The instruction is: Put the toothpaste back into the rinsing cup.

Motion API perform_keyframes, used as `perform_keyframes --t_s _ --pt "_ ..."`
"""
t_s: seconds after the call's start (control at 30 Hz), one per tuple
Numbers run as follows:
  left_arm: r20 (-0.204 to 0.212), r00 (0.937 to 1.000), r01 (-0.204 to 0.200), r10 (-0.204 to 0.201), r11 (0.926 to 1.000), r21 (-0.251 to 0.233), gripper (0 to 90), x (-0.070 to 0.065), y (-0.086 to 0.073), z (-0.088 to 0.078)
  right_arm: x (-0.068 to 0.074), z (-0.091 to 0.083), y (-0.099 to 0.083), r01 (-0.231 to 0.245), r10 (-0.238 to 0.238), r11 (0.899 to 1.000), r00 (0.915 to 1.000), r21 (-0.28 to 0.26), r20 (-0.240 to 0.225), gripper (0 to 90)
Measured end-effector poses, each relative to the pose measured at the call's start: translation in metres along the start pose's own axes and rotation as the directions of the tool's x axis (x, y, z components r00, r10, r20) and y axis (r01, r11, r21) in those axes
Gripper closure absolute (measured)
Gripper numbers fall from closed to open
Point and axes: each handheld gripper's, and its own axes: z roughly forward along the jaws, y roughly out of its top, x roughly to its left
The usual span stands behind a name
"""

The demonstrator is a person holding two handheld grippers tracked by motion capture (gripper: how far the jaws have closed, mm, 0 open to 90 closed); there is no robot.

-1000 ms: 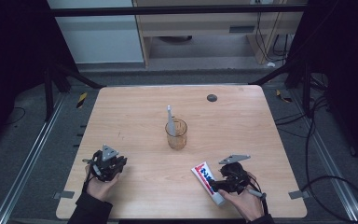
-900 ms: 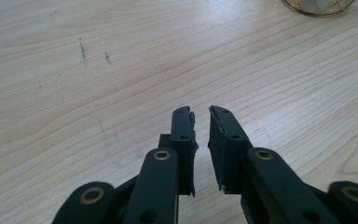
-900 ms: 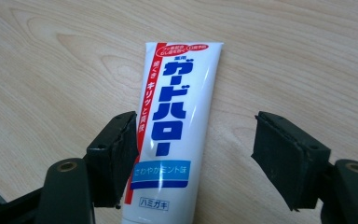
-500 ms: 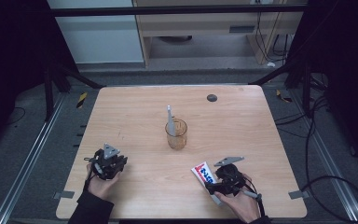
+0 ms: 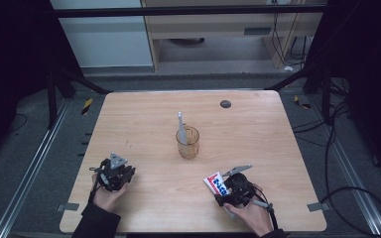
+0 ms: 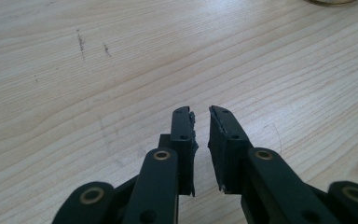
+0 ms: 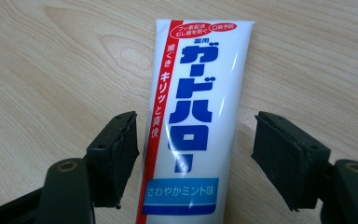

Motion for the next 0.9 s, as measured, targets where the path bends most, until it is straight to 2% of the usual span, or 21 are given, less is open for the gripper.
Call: perform_keyframes --t_s 0.27,0.63,0.8,0.9 --pt "0.001 1.0000 -0.002 0.002 1.0000 0.003 78.8 0.000 0.000 0.000 0.002 0.007 0.003 0.006 -0.006 1.000 0.9999 0.026 -0.012 33.7" --pt "0.002 1.0000 -0.002 0.002 1.0000 0.007 79.0 0.000 0.000 0.001 0.003 0.011 0.006 0.019 -0.020 0.998 0.9998 0.057 0.005 41.4" --pt "0.004 1.0000 -0.001 0.001 1.0000 0.007 79.1 -0.001 0.000 0.001 0.005 0.009 0.007 0.010 -0.010 0.997 0.9999 0.074 0.004 50.1" --pt "0.004 1.0000 0.000 0.000 1.0000 0.007 79.1 0.000 0.000 0.001 0.005 0.006 0.008 0.009 -0.010 0.998 0.9999 0.069 0.009 58.5"
